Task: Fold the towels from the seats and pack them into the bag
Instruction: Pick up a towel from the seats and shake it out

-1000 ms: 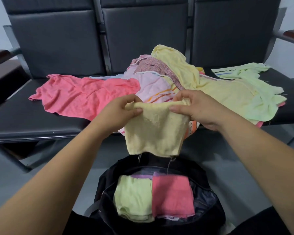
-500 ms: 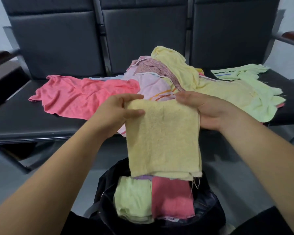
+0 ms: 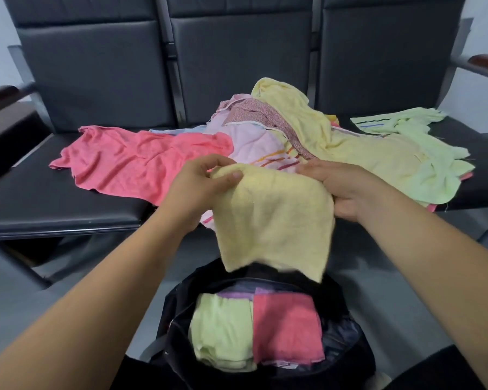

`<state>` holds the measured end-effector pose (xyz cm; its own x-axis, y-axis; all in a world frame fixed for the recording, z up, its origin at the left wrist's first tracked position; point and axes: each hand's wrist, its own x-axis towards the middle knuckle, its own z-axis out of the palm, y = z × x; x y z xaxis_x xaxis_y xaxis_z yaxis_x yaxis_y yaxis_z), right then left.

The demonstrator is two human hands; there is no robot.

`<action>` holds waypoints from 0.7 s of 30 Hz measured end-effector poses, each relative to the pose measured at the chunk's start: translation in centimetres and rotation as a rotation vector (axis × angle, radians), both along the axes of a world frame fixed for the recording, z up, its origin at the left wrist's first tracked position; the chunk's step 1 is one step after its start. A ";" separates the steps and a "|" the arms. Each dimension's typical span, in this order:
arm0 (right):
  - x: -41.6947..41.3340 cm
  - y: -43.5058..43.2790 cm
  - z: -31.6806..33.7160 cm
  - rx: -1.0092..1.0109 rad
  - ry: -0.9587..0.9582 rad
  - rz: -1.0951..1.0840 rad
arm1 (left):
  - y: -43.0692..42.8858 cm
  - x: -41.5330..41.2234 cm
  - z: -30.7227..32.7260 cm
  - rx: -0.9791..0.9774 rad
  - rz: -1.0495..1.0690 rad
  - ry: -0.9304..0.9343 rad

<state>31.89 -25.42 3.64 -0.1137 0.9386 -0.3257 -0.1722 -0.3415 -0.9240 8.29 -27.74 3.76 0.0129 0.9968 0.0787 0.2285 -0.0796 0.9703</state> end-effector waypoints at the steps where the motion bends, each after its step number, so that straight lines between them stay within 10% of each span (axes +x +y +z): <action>1: 0.1 0.1 0.2 -0.077 0.050 0.004 | -0.1 0.2 -0.1 -0.014 0.016 -0.027; 6: 1.7 0.1 1.2 -0.097 0.305 0.148 | 0.2 0.4 -0.1 -0.086 0.096 -0.191; 10: 2.1 -0.5 0.7 0.079 -0.115 0.189 | 0.1 -0.3 -0.1 -0.168 0.013 -0.257; 21: 2.1 -1.2 -0.9 0.492 -0.530 -0.016 | -1.1 -0.2 -0.5 0.207 -0.002 0.595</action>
<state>33.98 -26.61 2.75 -0.0427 0.9909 0.1279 0.3405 0.1348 -0.9305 8.09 -28.83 3.23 0.1159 0.9615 0.2491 0.7241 -0.2535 0.6415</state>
